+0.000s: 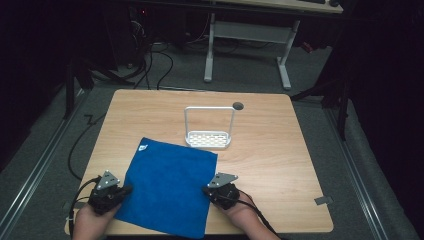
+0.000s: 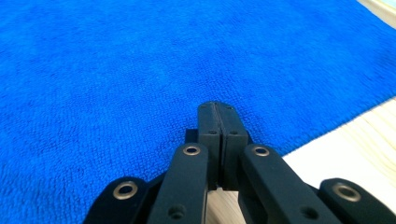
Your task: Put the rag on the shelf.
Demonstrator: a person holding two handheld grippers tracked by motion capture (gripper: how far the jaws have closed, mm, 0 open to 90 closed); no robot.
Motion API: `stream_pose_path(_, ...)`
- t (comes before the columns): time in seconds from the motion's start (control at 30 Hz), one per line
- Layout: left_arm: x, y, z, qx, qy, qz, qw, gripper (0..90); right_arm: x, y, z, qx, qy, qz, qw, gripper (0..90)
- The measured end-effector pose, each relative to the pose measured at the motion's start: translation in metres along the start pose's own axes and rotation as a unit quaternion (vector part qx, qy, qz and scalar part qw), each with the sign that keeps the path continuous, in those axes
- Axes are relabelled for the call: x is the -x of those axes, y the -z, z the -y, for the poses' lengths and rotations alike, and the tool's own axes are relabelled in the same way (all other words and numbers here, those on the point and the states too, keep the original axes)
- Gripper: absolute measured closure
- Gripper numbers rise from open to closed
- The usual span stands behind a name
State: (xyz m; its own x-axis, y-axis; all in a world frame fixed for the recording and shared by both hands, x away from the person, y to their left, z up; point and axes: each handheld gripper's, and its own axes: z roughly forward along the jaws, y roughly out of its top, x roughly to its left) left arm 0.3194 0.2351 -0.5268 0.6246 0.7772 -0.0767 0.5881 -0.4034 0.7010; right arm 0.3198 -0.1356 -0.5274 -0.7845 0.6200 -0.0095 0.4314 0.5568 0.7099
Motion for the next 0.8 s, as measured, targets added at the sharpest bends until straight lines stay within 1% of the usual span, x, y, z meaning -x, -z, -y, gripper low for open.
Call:
stream_pose_path(0.03,0.0,0.0,0.0,0.0,0.0,0.0,1.0,89.6,0.0,0.0,0.0,0.0,0.0,0.0,1.0,90.0)
stream_pose_path(0.07,0.009,-0.003,-0.003,-0.002,-0.008,0.014,0.9999,89.4,0.003,0.003,0.003,-0.002,-0.004,0.004,1.0,90.0)
stream_pose_path(0.1,0.009,-0.003,-0.003,-0.002,-0.008,0.014,0.9999,89.3,0.003,0.003,0.003,-0.002,-0.004,0.004,1.0,90.0)
stream_pose_path(0.13,0.017,-0.006,-0.005,-0.003,-0.017,0.02,0.9997,89.1,0.007,0.008,0.007,-0.005,-0.01,0.011,0.9999,90.0)
stream_pose_path(0.17,0.017,-0.006,-0.005,-0.003,-0.017,0.02,0.9997,89.1,0.007,0.008,0.007,-0.005,-0.01,0.011,0.9999,90.0)
stream_pose_path(0.2,0.027,-0.01,-0.008,-0.007,-0.03,0.031,0.999,89.1,0.01,0.012,0.011,-0.003,-0.011,0.018,0.9998,90.0)
stream_pose_path(0.23,0.027,-0.01,-0.008,-0.007,-0.03,0.031,0.999,89.1,0.012,0.015,0.013,-0.004,-0.016,0.019,0.9997,90.0)
stream_pose_path(0.27,0.034,-0.012,-0.011,-0.009,-0.038,0.039,0.9985,89.0,0.013,0.017,0.015,-0.006,-0.017,0.022,0.9996,90.0)
stream_pose_path(0.3,0.034,-0.012,-0.011,-0.009,-0.038,0.039,0.9985,88.7,0.013,0.017,0.015,-0.006,-0.017,0.022,0.9996,90.0)
stream_pose_path(0.33,0.041,-0.015,-0.013,-0.01,-0.043,0.052,0.9977,88.5,0.016,0.022,0.02,-0.006,-0.023,0.028,0.9993,90.0)
stream_pose_path(0.37,0.041,-0.015,-0.013,-0.01,-0.043,0.052,0.9977,88.5,0.016,0.022,0.02,-0.006,-0.023,0.028,0.9993,90.0)
stream_pose_path(0.4,0.047,-0.018,-0.015,-0.012,-0.049,0.066,0.9965,88.4,0.019,0.027,0.025,-0.006,-0.028,0.034,0.999,90.0)
stream_pose_path(0.47,0.054,-0.022,-0.018,-0.014,-0.058,0.076,0.9953,88.0,0.024,0.034,0.031,-0.008,-0.036,0.041,0.9985,90.0)
stream_pose_path(0.5,0.054,-0.022,-0.018,-0.014,-0.058,0.076,0.9953,87.7,0.024,0.034,0.031,-0.008,-0.036,0.041,0.9985,90.0)
stream_pose_path(0.53,0.062,-0.025,-0.021,-0.016,-0.067,0.086,0.9938,87.6,0.028,0.04,0.037,-0.007,-0.043,0.049,0.9979,90.0)
stream_pose_path(0.57,0.065,-0.027,-0.023,-0.017,-0.074,0.091,0.993,87.5,0.03,0.043,0.04,-0.008,-0.048,0.053,0.9974,90.0)
stream_pose_path(0.67,0.075,-0.031,-0.027,-0.018,-0.089,0.096,0.9912,86.8,0.036,0.05,0.047,-0.006,-0.058,0.062,0.9964,90.0)
stream_pose_path(0.7,0.075,-0.031,-0.027,-0.018,-0.089,0.096,0.9912,86.8,0.039,0.053,0.05,-0.006,-0.063,0.065,0.9958,90.0)
stream_pose_path(0.73,0.078,-0.034,-0.03,-0.019,-0.094,0.103,0.9901,86.8,0.04,0.055,0.052,-0.007,-0.066,0.07,0.9954,90.0)
stream_pose_path(0.77,0.078,-0.034,-0.03,-0.019,-0.094,0.103,0.9901,86.8,0.04,0.055,0.052,-0.007,-0.066,0.07,0.9954,90.0)
stream_pose_path(0.8,0.08,-0.036,-0.032,-0.02,-0.096,0.109,0.9892,86.8,0.044,0.06,0.057,-0.006,-0.07,0.078,0.9945,90.0)
